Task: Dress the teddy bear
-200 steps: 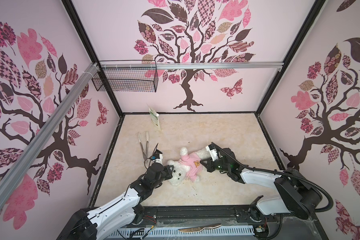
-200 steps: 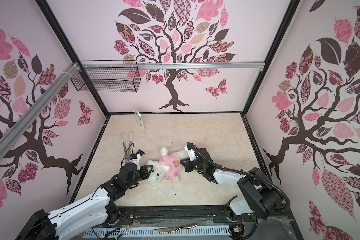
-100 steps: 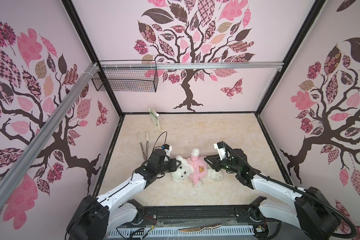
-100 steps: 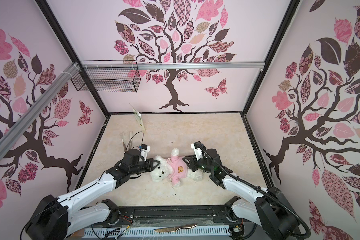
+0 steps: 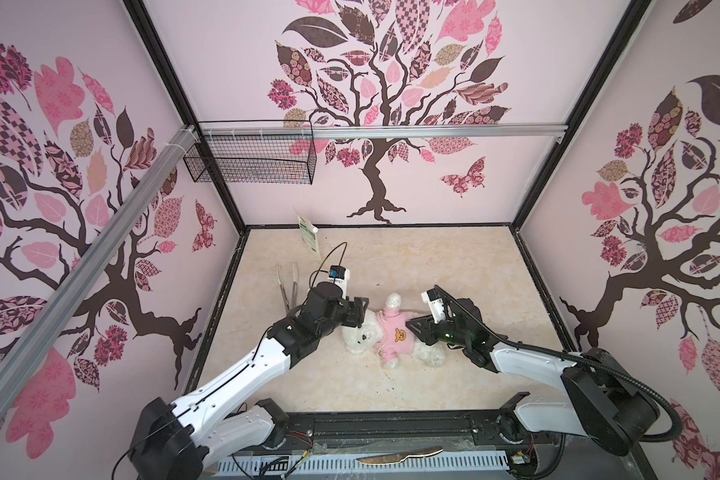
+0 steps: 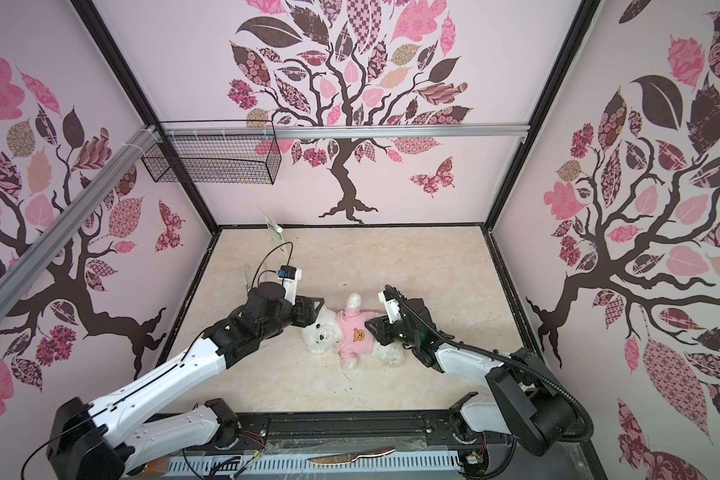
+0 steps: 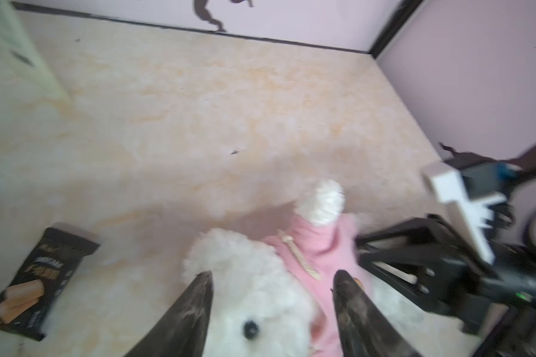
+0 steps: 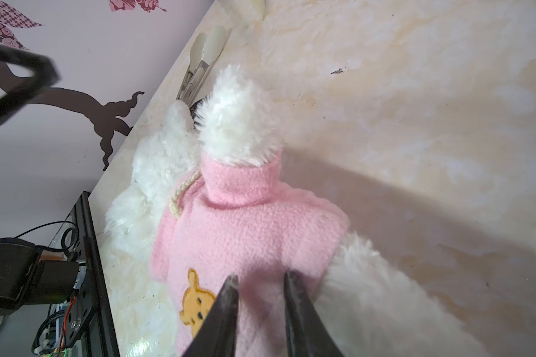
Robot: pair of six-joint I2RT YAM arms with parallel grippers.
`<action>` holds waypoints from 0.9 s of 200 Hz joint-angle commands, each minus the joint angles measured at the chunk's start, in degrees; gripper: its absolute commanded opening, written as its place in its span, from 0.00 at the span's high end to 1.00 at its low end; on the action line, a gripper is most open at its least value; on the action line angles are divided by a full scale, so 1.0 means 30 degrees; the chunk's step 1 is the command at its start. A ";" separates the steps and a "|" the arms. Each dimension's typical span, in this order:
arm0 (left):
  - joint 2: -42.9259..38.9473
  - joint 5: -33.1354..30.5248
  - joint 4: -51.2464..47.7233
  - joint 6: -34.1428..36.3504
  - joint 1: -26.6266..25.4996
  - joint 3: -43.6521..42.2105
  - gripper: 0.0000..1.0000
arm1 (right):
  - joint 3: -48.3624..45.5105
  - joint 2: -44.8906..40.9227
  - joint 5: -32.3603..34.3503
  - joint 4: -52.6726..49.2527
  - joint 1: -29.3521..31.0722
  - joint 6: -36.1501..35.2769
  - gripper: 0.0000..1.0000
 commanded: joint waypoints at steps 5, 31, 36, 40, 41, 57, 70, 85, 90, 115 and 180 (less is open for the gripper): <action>-0.0002 0.0165 0.0664 -0.0029 -0.2564 -0.1458 0.55 | -0.0175 0.0768 0.0176 0.0395 0.0082 0.0009 0.71; 0.1935 0.1379 0.1773 -0.0520 -0.3859 -0.1506 0.67 | -0.0231 0.0991 0.0061 0.0595 0.0066 0.0173 0.71; 0.2402 0.1317 0.1541 -0.0622 -0.3875 -0.1311 0.68 | -0.0223 0.0964 0.0042 0.0616 0.0069 0.0166 0.71; 0.2756 0.1186 0.1331 -0.0628 -0.3868 -0.1166 0.69 | -0.0234 0.0949 0.0034 0.0582 0.0071 0.0189 0.71; 0.2828 0.1162 0.1288 -0.0624 -0.3872 -0.1117 0.69 | -0.0249 0.0942 0.0031 0.0589 0.0083 0.0192 0.71; 0.4017 0.0996 0.0961 -0.0504 -0.3868 -0.0648 0.70 | -0.0244 0.0747 0.0071 0.0480 0.0073 0.0165 0.71; 0.4814 0.0859 0.0909 -0.0436 -0.3865 -0.0373 0.70 | -0.0293 0.0583 0.0141 0.0367 0.0085 0.0143 0.71; 0.5611 0.0237 0.0298 -0.0363 -0.3876 0.0038 0.70 | -0.0320 0.0452 0.0149 0.0329 0.0084 0.0116 0.71; 0.5849 -0.0050 0.0081 -0.0344 -0.3872 0.0175 0.70 | -0.0308 0.0437 0.0160 0.0331 0.0072 0.0119 0.71; 0.6600 -0.1389 -0.0252 -0.0339 -0.3861 0.0416 0.69 | -0.0307 0.0493 0.0036 0.0378 0.0081 0.0108 0.71; 0.8004 0.0973 0.3685 -0.0481 -0.2704 0.0048 0.79 | -0.0408 -0.0820 0.0163 -0.0807 0.0066 -0.0518 0.68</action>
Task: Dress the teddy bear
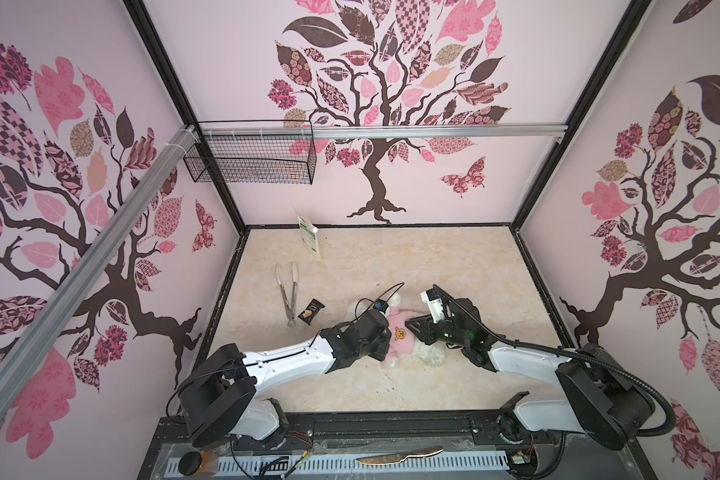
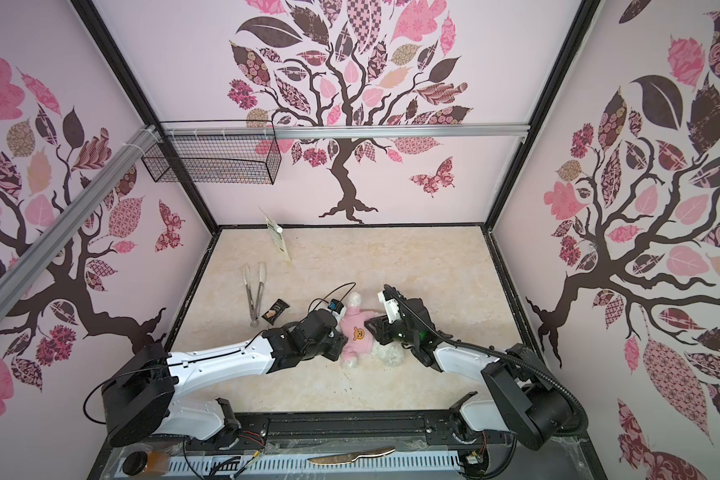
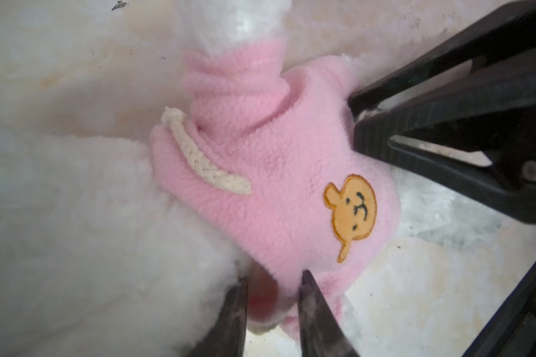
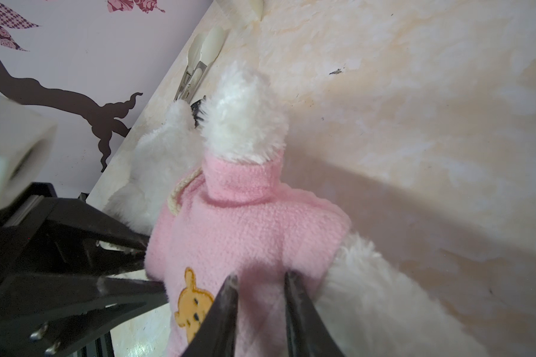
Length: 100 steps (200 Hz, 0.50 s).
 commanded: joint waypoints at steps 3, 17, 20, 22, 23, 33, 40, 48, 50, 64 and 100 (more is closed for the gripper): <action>0.0495 0.1329 0.2206 -0.0091 0.0808 0.0549 0.81 | -0.0373 -0.1458 0.0191 -0.1511 0.0073 -0.0554 0.67; 0.0546 0.2057 0.2402 -0.0283 0.1295 0.0600 0.89 | -0.0359 -0.2626 0.0531 -0.2774 0.0071 -0.0887 0.64; 0.0537 0.2187 0.2383 -0.0270 0.1388 0.0601 0.91 | -0.0374 -0.2878 0.0592 -0.3083 0.0085 -0.0896 0.64; 0.0505 0.2243 0.2381 -0.0281 0.1440 0.0595 0.93 | -0.0385 -0.3093 0.0652 -0.3289 0.0092 -0.0897 0.63; 0.0466 0.2272 0.2381 -0.0283 0.1454 0.0594 0.93 | -0.0386 -0.3173 0.0677 -0.3382 0.0079 -0.0897 0.63; 0.0249 0.2475 0.2441 -0.0241 0.1637 0.0557 1.00 | -0.0619 -0.4105 0.0847 -0.4227 0.0088 -0.0762 0.61; 0.0036 0.2700 0.2483 -0.0270 0.1765 0.0492 1.00 | -0.0862 -0.4732 0.0999 -0.4679 0.0067 -0.0579 0.59; -0.0160 0.3112 0.2632 -0.0323 0.1912 0.0421 1.00 | -0.1166 -0.5435 0.1280 -0.5247 0.0160 -0.0335 0.57; -0.0182 0.3237 0.2671 -0.0381 0.1945 0.0405 1.00 | -0.1249 -0.5593 0.1374 -0.5361 0.0177 -0.0258 0.56; -0.0432 0.3806 0.2730 -0.0609 0.2081 0.0363 1.00 | -0.1686 -0.6524 0.1931 -0.6207 0.0459 0.0017 0.52; -0.0922 0.4366 0.2705 -0.0780 0.2135 0.0360 1.00 | -0.2670 -0.6900 0.2810 -0.6352 0.1165 0.0406 0.41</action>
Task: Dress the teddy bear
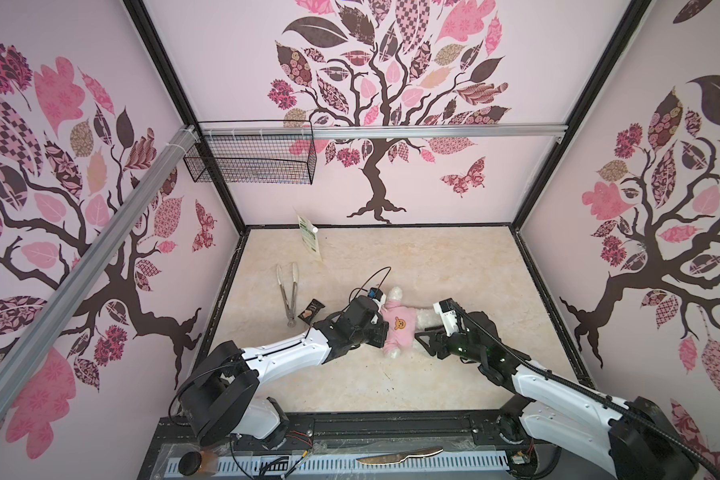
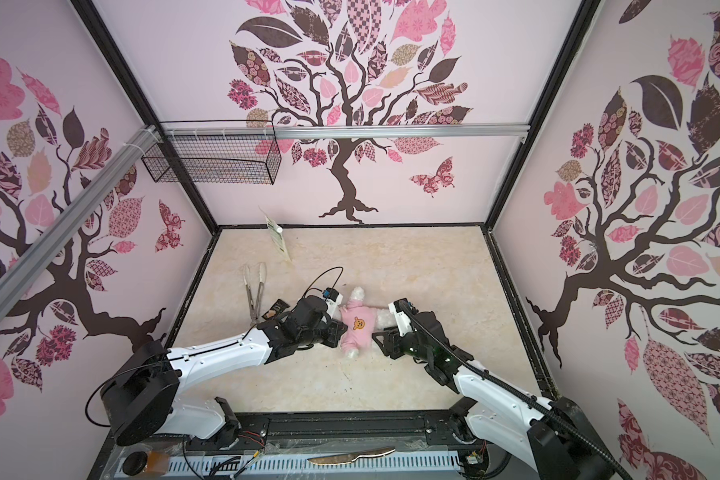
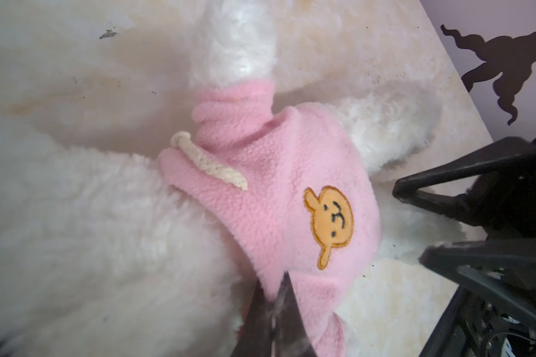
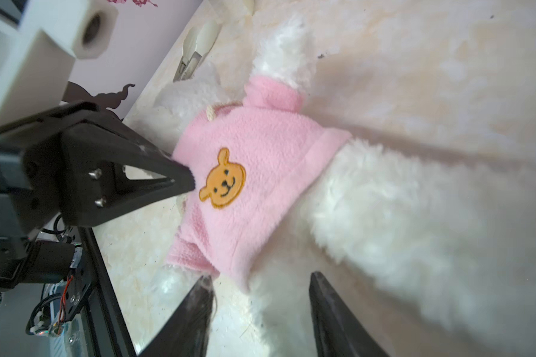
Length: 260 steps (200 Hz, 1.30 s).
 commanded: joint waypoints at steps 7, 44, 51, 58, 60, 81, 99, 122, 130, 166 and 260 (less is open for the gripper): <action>-0.0767 0.0885 0.0860 -0.0159 0.0093 0.0362 1.00 | -0.0451 0.0368 0.1220 -0.1040 0.0464 0.0173 0.39; -0.1110 0.1473 0.0736 -0.0255 0.0153 0.0506 1.00 | -0.0325 0.2750 0.1893 0.0100 0.0465 -0.0112 0.38; -0.1216 0.1576 0.0793 -0.0424 0.0214 0.0532 1.00 | -0.0156 0.3243 0.1890 0.0221 0.0457 0.0100 0.39; -0.1359 0.1707 0.0871 -0.0671 0.0294 0.0534 1.00 | -0.0144 0.3691 0.1899 0.0471 0.0465 0.0302 0.42; -0.1392 0.1770 0.0932 -0.0762 0.0318 0.0542 1.00 | -0.0151 0.3807 0.1892 0.0573 0.0465 0.0365 0.42; -0.1874 0.2043 0.1620 -0.1724 0.0591 0.0478 1.00 | -0.0259 0.4857 0.1481 0.1316 0.0463 0.1088 0.54; -0.2063 0.1680 0.2078 -0.2742 0.0946 0.0440 1.00 | -0.0659 0.5362 0.1422 0.2135 0.0516 0.1706 0.66; -0.1865 0.0719 0.2572 -0.4065 0.1833 0.0330 1.00 | -0.1156 0.5749 0.1636 0.2909 0.1107 0.2298 0.76; -0.1688 0.0303 0.2630 -0.4310 0.2088 0.0371 1.00 | -0.1248 0.5930 0.1641 0.3124 0.1292 0.2466 0.79; -0.0466 -0.1965 0.1837 -0.4153 0.2387 0.1259 1.00 | -0.1579 0.6727 0.1437 0.3786 0.1771 0.2778 0.82; 0.1805 -0.1315 -0.1383 0.1774 0.1654 0.2697 0.68 | -0.0467 0.5388 -0.4307 0.5562 0.2027 0.2531 0.70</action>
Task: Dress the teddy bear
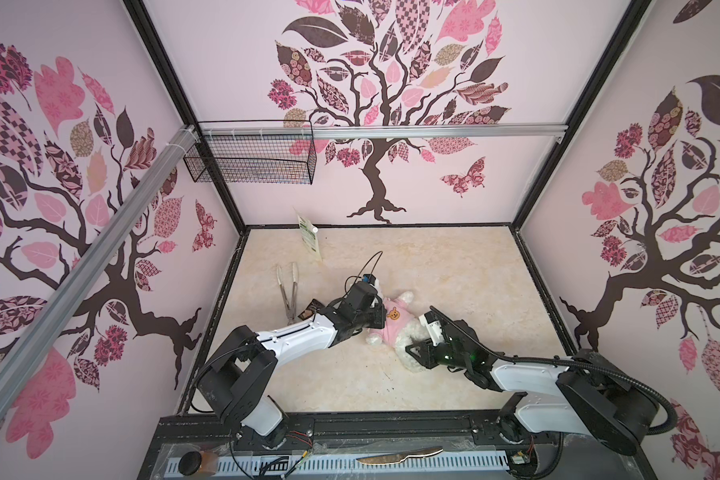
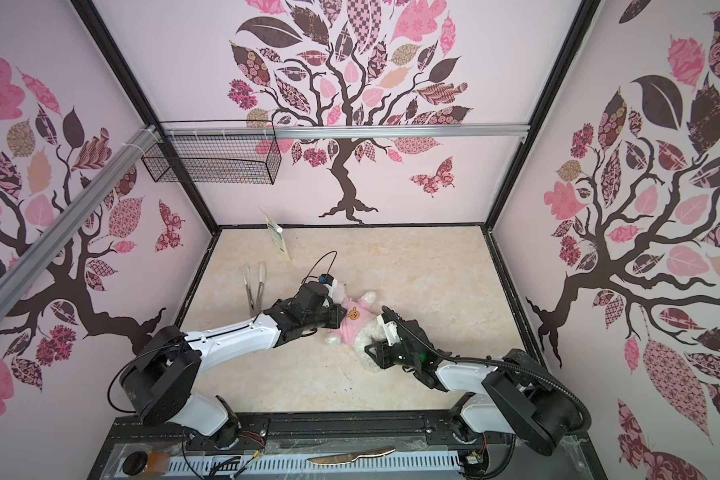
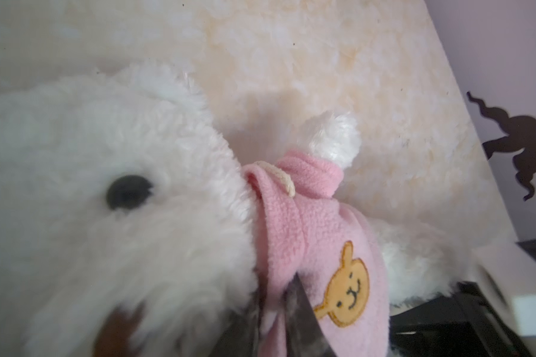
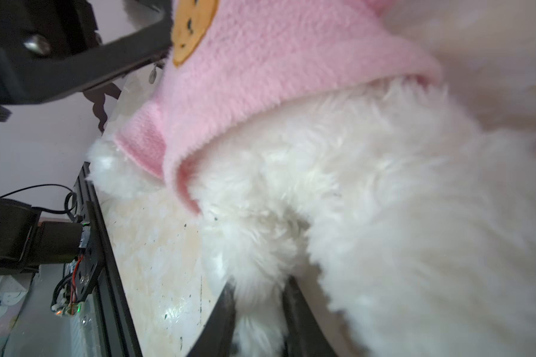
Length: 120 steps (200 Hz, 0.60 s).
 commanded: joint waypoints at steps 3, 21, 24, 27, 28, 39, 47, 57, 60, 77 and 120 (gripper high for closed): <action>-0.0767 -0.0740 -0.1641 0.2510 -0.0087 0.0797 0.66 | 0.0536 -0.1187 -0.2844 -0.0748 0.0220 -0.0007 0.69; -0.1903 -0.1865 -0.2465 0.3210 -0.0005 0.1143 0.55 | 0.1312 -0.3063 -0.2262 -0.3159 0.0215 -0.1013 0.63; -0.2123 -0.2091 -0.2536 0.3253 0.0000 0.1168 0.53 | 0.1463 -0.3419 -0.1971 -0.3644 0.0212 -0.1242 0.62; -0.2337 -0.2247 -0.2597 0.3299 0.0041 0.1145 0.52 | 0.1610 -0.3789 -0.1659 -0.4053 0.0205 -0.1457 0.61; -0.2392 -0.2302 -0.2611 0.3302 0.0050 0.1142 0.52 | 0.1650 -0.3889 -0.1581 -0.4226 0.0219 -0.1529 0.61; -0.3187 -0.2795 -0.2544 0.3320 0.0132 0.0968 0.48 | 0.2125 -0.5072 -0.0397 -0.5524 0.0202 -0.2318 0.58; -0.3694 -0.2986 -0.2319 0.3186 0.0209 0.0709 0.45 | 0.2378 -0.5723 0.0429 -0.6031 0.0181 -0.2745 0.56; -0.4256 -0.3157 -0.1938 0.2947 0.0275 0.0333 0.42 | 0.2606 -0.6224 0.1224 -0.6124 0.0180 -0.3141 0.53; -0.4413 -0.3149 -0.1863 0.2843 0.0306 0.0210 0.42 | 0.2716 -0.6268 0.1362 -0.6153 0.0179 -0.3236 0.52; -0.4948 -0.2716 -0.1507 0.2226 0.0379 -0.0176 0.42 | 0.3423 -0.5827 0.1878 -0.5838 0.0175 -0.3655 0.52; -0.4133 0.1146 -0.0177 0.0933 0.0352 -0.0176 0.73 | 0.5148 -0.1302 0.1314 -0.2848 0.0177 -0.2920 0.63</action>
